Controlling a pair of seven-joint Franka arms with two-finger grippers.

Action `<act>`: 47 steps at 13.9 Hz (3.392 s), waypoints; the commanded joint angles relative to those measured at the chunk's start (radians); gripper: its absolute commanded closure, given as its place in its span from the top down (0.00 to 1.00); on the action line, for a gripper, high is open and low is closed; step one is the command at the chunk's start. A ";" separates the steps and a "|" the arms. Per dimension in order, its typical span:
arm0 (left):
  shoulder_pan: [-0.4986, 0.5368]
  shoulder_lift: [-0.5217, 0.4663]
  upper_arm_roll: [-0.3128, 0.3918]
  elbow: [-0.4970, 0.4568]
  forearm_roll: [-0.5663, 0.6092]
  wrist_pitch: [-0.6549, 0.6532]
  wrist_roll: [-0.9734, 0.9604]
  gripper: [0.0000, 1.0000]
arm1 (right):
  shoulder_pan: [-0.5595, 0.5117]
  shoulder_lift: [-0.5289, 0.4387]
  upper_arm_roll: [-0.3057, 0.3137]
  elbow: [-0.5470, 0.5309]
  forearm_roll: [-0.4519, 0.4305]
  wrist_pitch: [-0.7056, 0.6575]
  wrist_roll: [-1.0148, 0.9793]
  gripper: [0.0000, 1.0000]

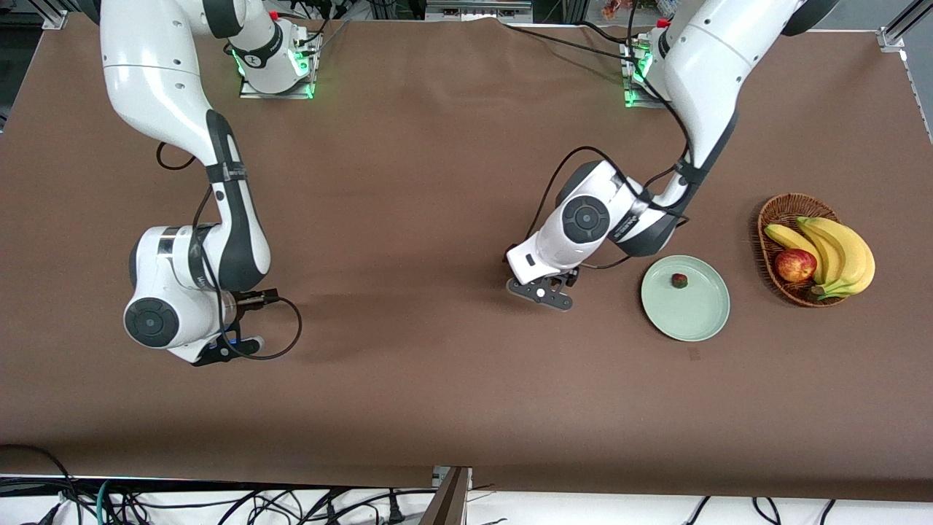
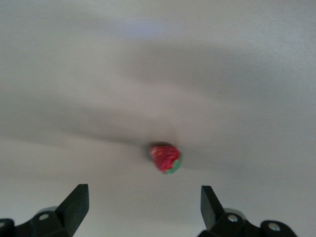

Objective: Collect all strawberries into plate
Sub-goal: 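Grasp the second strawberry with the left gripper while the right gripper returns, then drop the strawberry on the plate while the right gripper grasps the last, then set the third strawberry down mid-table with the right gripper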

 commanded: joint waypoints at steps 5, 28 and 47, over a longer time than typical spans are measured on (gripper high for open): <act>-0.049 0.064 0.012 0.000 0.047 0.021 -0.148 1.00 | -0.004 -0.099 0.006 -0.271 0.013 0.235 -0.040 1.00; 0.101 -0.055 0.006 0.013 0.136 -0.118 0.034 0.15 | 0.059 -0.100 0.058 -0.265 0.182 0.326 0.074 0.00; 0.445 -0.063 0.009 0.002 0.135 -0.369 0.696 1.00 | 0.564 0.249 0.247 0.180 0.211 0.840 1.277 0.38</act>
